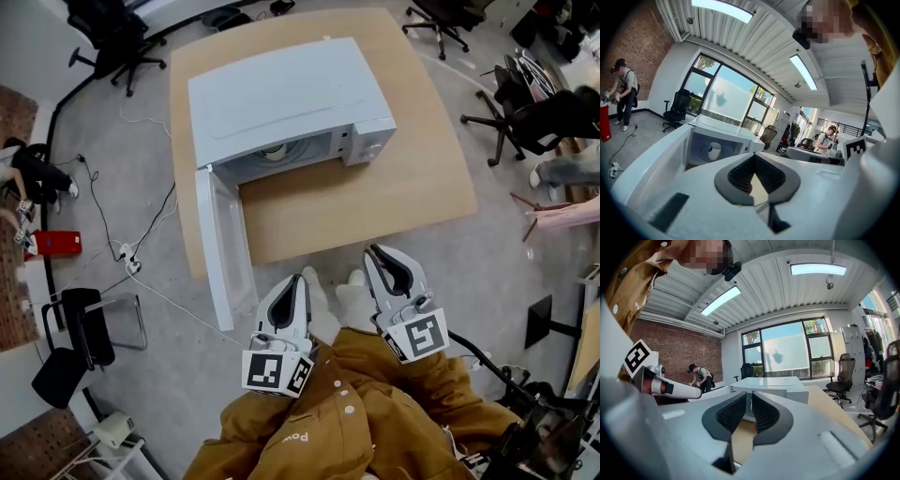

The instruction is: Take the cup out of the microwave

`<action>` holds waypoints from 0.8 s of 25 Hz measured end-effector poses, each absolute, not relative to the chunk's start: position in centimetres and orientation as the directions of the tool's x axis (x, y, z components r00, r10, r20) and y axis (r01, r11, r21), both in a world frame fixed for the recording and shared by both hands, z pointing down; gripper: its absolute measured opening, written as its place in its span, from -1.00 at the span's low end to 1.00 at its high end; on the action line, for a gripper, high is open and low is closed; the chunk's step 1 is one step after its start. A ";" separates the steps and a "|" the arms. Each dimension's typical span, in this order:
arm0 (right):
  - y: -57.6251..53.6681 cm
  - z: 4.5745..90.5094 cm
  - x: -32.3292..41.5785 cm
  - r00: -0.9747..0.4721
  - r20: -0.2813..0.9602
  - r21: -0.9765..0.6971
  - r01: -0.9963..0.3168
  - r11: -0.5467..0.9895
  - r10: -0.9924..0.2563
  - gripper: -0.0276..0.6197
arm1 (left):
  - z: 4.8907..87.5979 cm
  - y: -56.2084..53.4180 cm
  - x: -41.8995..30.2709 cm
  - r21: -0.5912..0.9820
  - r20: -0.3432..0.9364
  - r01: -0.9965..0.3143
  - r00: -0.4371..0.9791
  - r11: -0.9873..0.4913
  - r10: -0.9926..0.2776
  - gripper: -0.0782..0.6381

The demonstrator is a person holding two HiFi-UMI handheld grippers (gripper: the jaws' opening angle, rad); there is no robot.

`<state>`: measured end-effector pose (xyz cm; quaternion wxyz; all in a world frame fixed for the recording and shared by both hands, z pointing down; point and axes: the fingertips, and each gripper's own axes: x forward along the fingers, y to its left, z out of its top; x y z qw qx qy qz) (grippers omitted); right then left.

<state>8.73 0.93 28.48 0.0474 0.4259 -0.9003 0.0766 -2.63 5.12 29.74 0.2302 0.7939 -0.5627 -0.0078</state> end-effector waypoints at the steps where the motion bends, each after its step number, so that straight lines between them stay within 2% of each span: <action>1: 0.2 28.6 8.4 -0.638 0.149 -0.096 -0.770 0.631 -0.756 -0.77 | 30.0 4.6 -2.8 0.373 0.247 -0.891 0.364 -0.258 -0.898 -0.77; 10: -6.6 32.3 5.5 -0.680 0.144 -0.068 -0.732 0.678 -0.719 -0.69 | 34.5 0.9 -3.6 0.343 0.274 -0.915 0.315 -0.213 -0.909 -0.77; 17: -12.1 36.7 1.4 -0.701 0.107 -0.057 -0.712 0.699 -0.705 -0.37 | 37.2 0.3 -4.3 0.375 0.272 -0.914 0.267 -0.154 -0.925 -0.77; 20: -14.9 39.3 -1.5 -0.714 0.098 -0.059 -0.700 0.712 -0.693 -0.18 | 38.2 -0.3 -5.2 0.399 0.267 -0.910 0.231 -0.111 -0.936 -0.77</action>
